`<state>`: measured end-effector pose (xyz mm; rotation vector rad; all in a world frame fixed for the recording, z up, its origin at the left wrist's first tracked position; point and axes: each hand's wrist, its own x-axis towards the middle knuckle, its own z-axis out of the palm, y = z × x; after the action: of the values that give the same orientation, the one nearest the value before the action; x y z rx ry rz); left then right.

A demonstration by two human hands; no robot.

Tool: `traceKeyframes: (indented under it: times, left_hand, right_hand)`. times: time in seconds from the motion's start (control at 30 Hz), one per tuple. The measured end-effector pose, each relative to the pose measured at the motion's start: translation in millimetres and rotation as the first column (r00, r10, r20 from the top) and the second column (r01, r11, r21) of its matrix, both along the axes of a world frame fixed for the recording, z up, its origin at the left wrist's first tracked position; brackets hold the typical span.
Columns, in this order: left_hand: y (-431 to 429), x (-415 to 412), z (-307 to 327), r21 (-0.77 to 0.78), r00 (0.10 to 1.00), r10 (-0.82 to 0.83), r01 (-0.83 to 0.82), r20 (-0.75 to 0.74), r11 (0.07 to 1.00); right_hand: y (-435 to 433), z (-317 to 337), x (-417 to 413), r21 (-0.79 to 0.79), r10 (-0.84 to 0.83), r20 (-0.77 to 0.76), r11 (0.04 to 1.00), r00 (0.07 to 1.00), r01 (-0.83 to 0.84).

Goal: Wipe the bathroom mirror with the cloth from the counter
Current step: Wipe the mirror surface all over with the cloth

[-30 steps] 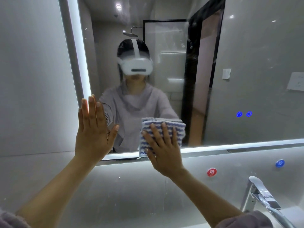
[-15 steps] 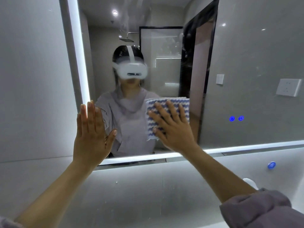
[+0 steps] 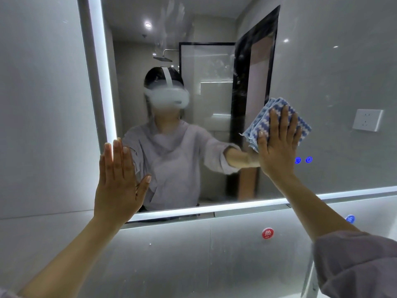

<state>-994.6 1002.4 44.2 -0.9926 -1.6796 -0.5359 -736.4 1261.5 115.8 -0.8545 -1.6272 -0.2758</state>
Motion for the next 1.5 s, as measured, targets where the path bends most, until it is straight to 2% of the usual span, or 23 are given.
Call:
traceKeyframes:
  times: [0.13, 0.2, 0.43, 0.6, 0.8, 0.9, 1.03, 1.2, 1.3, 1.5]
  left_hand:
    - [-1, 1, 0, 0.01, 1.0, -0.002, 0.002, -0.013, 1.0]
    - [-1, 1, 0, 0.011, 1.0, -0.001, 0.002, -0.008, 1.0]
    - [-1, 1, 0, 0.0, 1.0, -0.002, 0.002, -0.008, 1.0]
    - [-2, 1, 1, 0.012, 1.0, -0.023, 0.023, 0.014, 1.0]
    - [-4, 3, 2, 0.017, 0.999, -0.047, 0.047, 0.026, 0.999]
    - [-5, 4, 3, 0.007, 0.997, -0.067, 0.067, 0.029, 0.998]
    - [-9, 13, 5, -0.002, 0.993, -0.091, 0.091, 0.08, 0.996]
    - [-15, 29, 24, 0.05, 0.965, -0.155, 0.147, 0.214, 0.988]
    - [-17, 34, 45, 0.031, 0.974, -0.138, 0.134, 0.179, 0.99]
    - [-14, 28, 81, -0.064, 0.99, -0.051, 0.06, 0.128, 0.996]
  right_hand:
    - [-14, 1, -13, -0.032, 0.001, 0.002, 0.999, 1.0, -0.001]
    - [-26, 4, -25, 0.007, -0.001, 0.013, 1.0, 1.0, 0.001]
    - [-72, 21, -76, 0.166, 0.016, 0.163, 0.985, 0.986, -0.044]
    - [-105, 32, -107, 0.308, 0.032, 0.346, 0.94, 0.938, -0.146]
    - [-102, 46, -97, 0.435, -0.002, 0.486, 0.868, 0.874, -0.24]
    - [-80, 57, -73, 0.398, -0.039, 0.501, 0.898, 0.865, -0.19]
    - [-50, 62, -40, 0.283, -0.007, 0.44, 0.95, 0.898, -0.132]
    - [-26, 57, -11, 0.087, 0.074, 0.241, 0.991, 0.968, -0.097]
    - [-26, 53, -9, 0.028, 0.103, 0.166, 0.994, 0.981, -0.109]
    - [-26, 52, -7, 0.02, 0.093, 0.205, 0.995, 0.974, -0.1]
